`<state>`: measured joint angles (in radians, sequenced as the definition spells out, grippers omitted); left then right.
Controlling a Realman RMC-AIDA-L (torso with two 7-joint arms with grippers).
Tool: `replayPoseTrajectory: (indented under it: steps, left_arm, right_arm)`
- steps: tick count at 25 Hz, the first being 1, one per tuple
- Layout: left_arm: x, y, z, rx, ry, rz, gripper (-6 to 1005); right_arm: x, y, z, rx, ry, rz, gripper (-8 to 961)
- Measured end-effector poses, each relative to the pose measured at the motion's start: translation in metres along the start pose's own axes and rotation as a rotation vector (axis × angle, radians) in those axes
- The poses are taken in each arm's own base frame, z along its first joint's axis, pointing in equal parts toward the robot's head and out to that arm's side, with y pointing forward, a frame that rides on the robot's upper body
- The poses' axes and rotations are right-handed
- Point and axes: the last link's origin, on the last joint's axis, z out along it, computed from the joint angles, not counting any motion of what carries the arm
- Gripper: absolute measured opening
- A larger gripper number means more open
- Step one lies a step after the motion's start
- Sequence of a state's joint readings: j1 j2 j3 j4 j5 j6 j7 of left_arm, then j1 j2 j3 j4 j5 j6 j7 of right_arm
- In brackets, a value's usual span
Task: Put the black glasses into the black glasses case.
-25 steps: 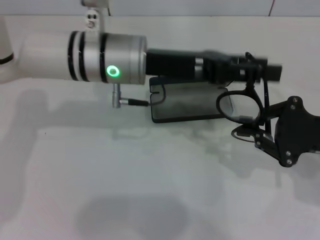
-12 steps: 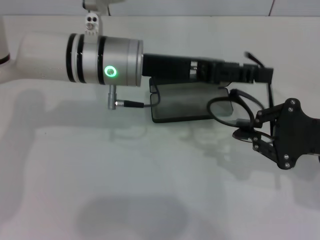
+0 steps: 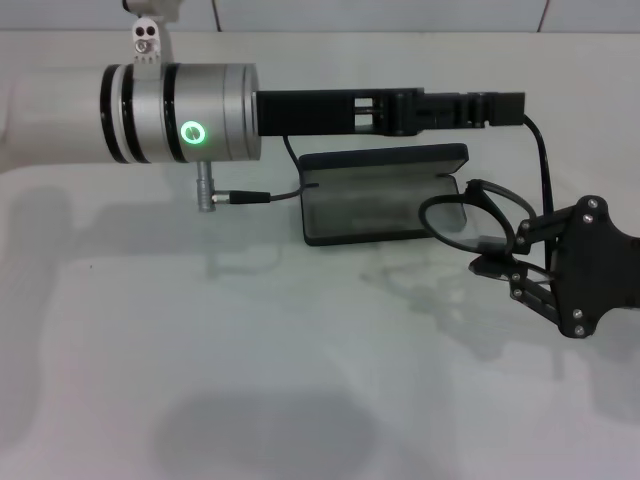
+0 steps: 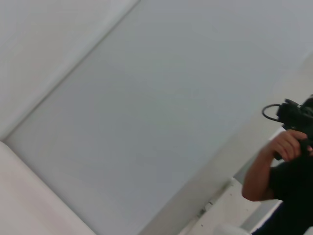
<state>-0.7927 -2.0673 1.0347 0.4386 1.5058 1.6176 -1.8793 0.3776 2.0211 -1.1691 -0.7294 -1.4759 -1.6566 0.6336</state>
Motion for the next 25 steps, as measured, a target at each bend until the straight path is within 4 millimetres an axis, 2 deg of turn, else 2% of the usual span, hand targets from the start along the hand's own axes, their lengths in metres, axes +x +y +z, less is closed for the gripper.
replayPoseTrajectory:
  steps: [10,15,20,25]
  left_arm:
    - [-0.003,0.003,0.012,-0.026,-0.053,0.007,646]
    - [-0.006,-0.003,0.019,0.018,-0.092,0.015,646]
    - [-0.008,-0.005,0.02,0.03,-0.105,0.021,646]
    - [-0.01,-0.004,0.023,0.022,-0.124,0.037,646]
  right_arm:
    - [0.0,-0.002,0.002,-0.011,0.005,-0.033,107]
    - [-0.005,0.002,0.001,-0.041,-0.027,-0.034,106]
    - [-0.017,0.008,-0.004,-0.078,-0.107,-0.036,106]
    - [-0.016,0.006,-0.01,-0.037,-0.11,-0.029,105]
